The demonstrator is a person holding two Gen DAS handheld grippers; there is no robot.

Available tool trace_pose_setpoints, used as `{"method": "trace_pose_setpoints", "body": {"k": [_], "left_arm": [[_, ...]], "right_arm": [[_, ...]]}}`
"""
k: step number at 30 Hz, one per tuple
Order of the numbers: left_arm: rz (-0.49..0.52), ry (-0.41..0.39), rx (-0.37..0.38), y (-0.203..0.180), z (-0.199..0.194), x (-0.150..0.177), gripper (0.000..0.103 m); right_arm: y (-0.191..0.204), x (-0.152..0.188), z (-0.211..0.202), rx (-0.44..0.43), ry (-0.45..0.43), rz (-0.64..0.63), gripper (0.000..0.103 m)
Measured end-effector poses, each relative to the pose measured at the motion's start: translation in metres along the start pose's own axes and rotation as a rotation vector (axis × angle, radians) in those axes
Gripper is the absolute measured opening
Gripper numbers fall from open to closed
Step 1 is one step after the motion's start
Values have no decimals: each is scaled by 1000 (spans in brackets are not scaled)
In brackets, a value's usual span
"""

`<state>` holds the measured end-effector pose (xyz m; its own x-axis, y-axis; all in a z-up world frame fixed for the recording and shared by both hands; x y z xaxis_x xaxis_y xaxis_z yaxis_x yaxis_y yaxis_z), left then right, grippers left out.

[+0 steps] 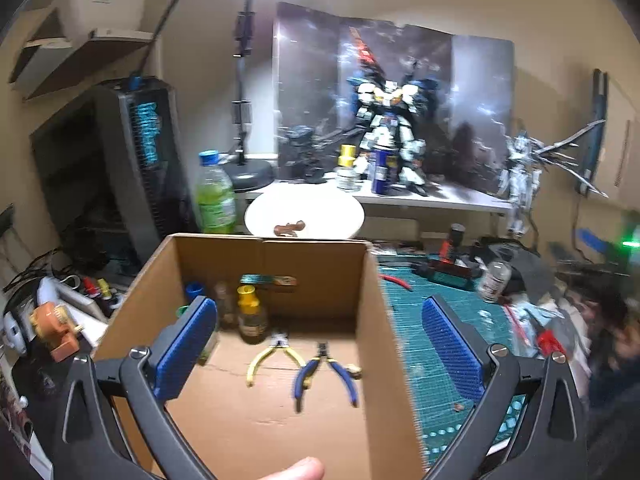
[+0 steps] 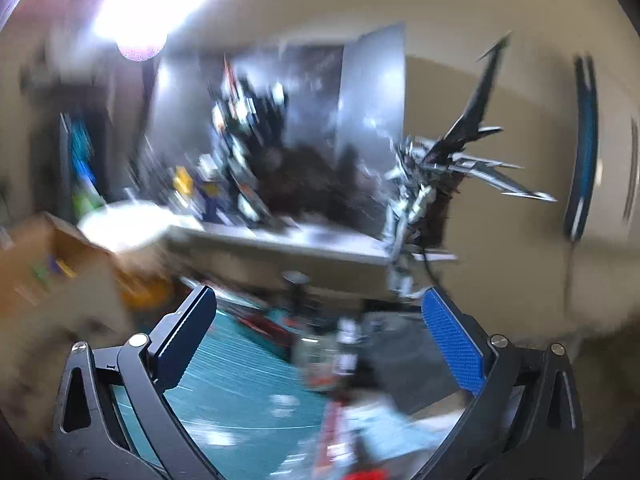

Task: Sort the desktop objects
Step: 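Reach the right gripper to the clear solvent bottle and grasp it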

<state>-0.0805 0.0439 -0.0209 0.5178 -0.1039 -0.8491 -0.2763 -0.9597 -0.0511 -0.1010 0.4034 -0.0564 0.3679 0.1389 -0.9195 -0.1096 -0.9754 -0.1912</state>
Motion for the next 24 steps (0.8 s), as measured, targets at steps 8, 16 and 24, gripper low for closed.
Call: {"method": "trace_pose_setpoints", "body": {"k": [8,16,24], "left_arm": [[13,12,104,-15,11,1,103],[28,8,169,-28,10,2,103],[74,30,182,-41,12,10,103]], "right_arm": [[1,41,100,-161,244,127,53],[10,56,137,-170,305,103,25],[13,62,144,-179,331,85,31]]}}
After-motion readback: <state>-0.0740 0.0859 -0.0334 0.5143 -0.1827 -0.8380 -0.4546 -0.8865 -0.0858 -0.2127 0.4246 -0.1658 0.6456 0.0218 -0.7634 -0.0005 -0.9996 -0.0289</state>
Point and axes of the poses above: each gripper's, at about its wrist camera, not at the fingertips, and z roughly the way its jaws point, y to its left, x to its underside, the point moved 8 cm from there along z, roughly the way its jaws point, and after that the axes turned 2 degrees about x, right-handed, at the moved point
